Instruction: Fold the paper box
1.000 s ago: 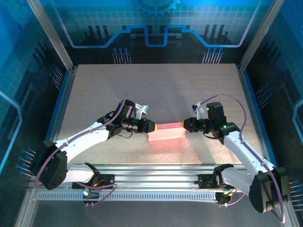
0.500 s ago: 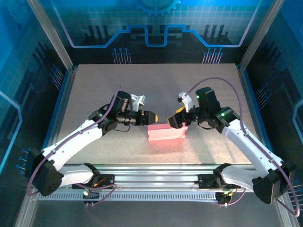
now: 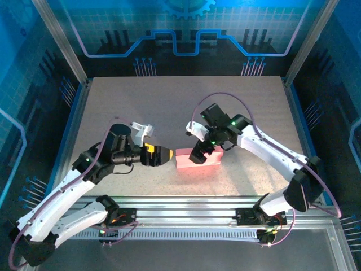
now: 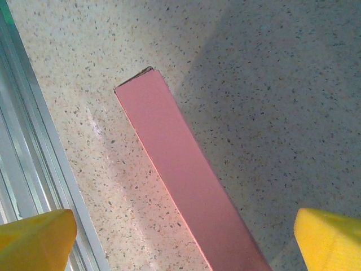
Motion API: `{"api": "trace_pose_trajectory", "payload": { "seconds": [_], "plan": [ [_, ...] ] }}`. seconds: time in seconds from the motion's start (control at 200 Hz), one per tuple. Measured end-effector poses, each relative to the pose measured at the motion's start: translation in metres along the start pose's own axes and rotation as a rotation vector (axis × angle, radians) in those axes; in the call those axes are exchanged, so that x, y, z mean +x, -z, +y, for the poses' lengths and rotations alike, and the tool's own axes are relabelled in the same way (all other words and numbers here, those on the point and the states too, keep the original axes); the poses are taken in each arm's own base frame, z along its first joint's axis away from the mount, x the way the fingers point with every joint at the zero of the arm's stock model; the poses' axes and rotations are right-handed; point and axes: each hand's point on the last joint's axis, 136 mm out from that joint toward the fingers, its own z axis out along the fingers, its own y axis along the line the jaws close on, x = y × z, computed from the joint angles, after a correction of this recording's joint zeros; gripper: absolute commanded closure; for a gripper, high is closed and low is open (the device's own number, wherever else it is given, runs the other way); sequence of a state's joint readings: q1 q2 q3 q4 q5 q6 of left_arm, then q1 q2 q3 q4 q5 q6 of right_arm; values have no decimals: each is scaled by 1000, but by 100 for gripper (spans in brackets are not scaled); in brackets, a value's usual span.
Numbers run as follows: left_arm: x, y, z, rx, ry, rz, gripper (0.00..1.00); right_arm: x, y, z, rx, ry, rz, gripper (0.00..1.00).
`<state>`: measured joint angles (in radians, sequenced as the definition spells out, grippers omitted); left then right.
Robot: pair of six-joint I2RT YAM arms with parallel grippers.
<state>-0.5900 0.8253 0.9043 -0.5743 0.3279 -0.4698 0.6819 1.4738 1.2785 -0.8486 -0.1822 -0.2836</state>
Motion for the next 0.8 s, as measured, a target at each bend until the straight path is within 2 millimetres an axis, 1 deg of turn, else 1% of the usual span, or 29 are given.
{"api": "trace_pose_trajectory", "payload": {
  "seconds": [0.06,0.17,0.3,0.38,0.445,0.47,0.57,0.685,0.761,0.801],
  "plan": [
    [3,2,2,-7,0,0,1,2,-8,2,-7,25,36,3],
    [9,3,8,-24,5,5,1,4,-23,5,-19,64,104,17],
    [13,3,11,-31,9,9,1,9,-41,10,-29,107,171,25],
    [12,3,11,-33,8,7,1,13,-47,12,-24,127,203,34],
    [12,3,11,-35,9,7,1,14,-50,13,-10,144,213,48],
    [12,3,11,-35,9,6,1,14,-51,12,1,144,217,51],
    [12,3,11,-35,9,7,1,15,-55,10,33,168,222,59],
    [12,3,11,-35,9,7,1,20,-62,5,76,187,233,60],
    [12,3,11,-35,9,7,1,24,-66,2,110,201,245,66],
    [12,3,11,-35,9,7,1,23,-67,-2,140,208,242,69]
  ]
}}
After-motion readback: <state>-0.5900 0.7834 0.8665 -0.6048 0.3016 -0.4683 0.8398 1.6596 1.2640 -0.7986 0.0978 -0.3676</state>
